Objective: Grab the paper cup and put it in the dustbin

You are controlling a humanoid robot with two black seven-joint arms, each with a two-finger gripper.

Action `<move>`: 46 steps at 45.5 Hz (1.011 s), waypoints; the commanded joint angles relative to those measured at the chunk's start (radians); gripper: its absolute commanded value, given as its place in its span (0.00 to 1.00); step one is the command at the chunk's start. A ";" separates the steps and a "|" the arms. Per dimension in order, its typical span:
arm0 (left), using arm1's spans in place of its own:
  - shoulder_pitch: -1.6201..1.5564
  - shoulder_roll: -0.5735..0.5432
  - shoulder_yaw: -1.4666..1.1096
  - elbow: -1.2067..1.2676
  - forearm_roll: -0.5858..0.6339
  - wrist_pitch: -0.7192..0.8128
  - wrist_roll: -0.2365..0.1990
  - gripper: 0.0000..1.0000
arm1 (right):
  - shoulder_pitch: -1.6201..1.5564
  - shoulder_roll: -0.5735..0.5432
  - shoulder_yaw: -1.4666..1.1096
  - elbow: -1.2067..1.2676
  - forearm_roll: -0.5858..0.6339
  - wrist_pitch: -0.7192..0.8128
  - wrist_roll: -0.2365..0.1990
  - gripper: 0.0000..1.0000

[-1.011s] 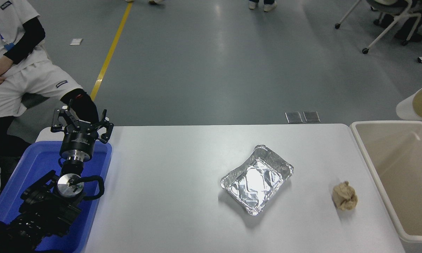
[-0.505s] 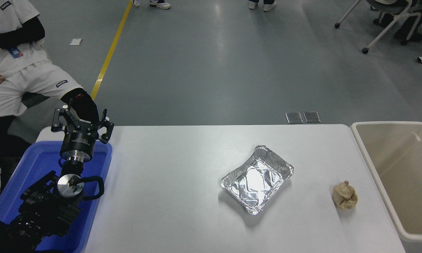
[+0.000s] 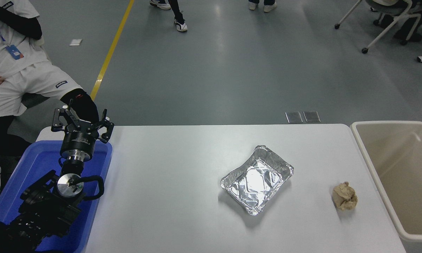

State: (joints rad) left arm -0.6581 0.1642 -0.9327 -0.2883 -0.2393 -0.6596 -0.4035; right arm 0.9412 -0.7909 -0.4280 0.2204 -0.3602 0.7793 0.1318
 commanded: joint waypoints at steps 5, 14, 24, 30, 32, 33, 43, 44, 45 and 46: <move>0.000 0.000 0.000 0.000 0.000 0.000 0.000 0.99 | -0.191 0.041 0.181 -0.013 0.184 -0.135 0.000 0.00; 0.000 0.000 0.000 0.000 0.000 0.000 0.000 0.99 | -0.214 0.093 0.195 -0.013 0.207 -0.348 0.000 0.00; 0.000 0.000 0.000 0.000 0.000 0.000 0.000 0.99 | -0.280 0.174 0.288 -0.012 0.224 -0.672 0.002 0.00; 0.000 0.000 0.000 0.000 0.000 0.000 -0.001 0.99 | -0.291 0.193 0.334 -0.013 0.224 -0.730 0.002 0.00; 0.000 0.000 0.000 0.000 0.000 0.000 -0.001 0.99 | -0.291 0.199 0.334 -0.013 0.224 -0.744 0.002 0.00; 0.000 0.000 0.000 0.001 0.000 0.000 -0.001 0.99 | -0.291 0.202 0.334 -0.013 0.224 -0.755 0.002 0.00; 0.000 0.000 0.000 0.000 0.000 0.000 -0.001 0.99 | -0.315 0.240 0.333 -0.018 0.224 -0.827 0.000 0.00; 0.000 0.000 -0.002 0.001 0.000 0.000 0.000 0.99 | -0.315 0.242 0.333 -0.018 0.224 -0.828 0.000 0.00; 0.000 0.000 0.000 0.000 0.000 0.000 -0.001 0.99 | -0.317 0.243 0.333 -0.018 0.224 -0.828 0.000 0.00; 0.000 0.000 0.000 0.000 0.000 0.000 0.000 0.99 | -0.317 0.245 0.333 -0.018 0.224 -0.828 0.000 0.00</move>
State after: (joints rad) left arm -0.6581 0.1641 -0.9327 -0.2883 -0.2394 -0.6596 -0.4043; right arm 0.6476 -0.5820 -0.1103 0.2046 -0.1399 0.0267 0.1330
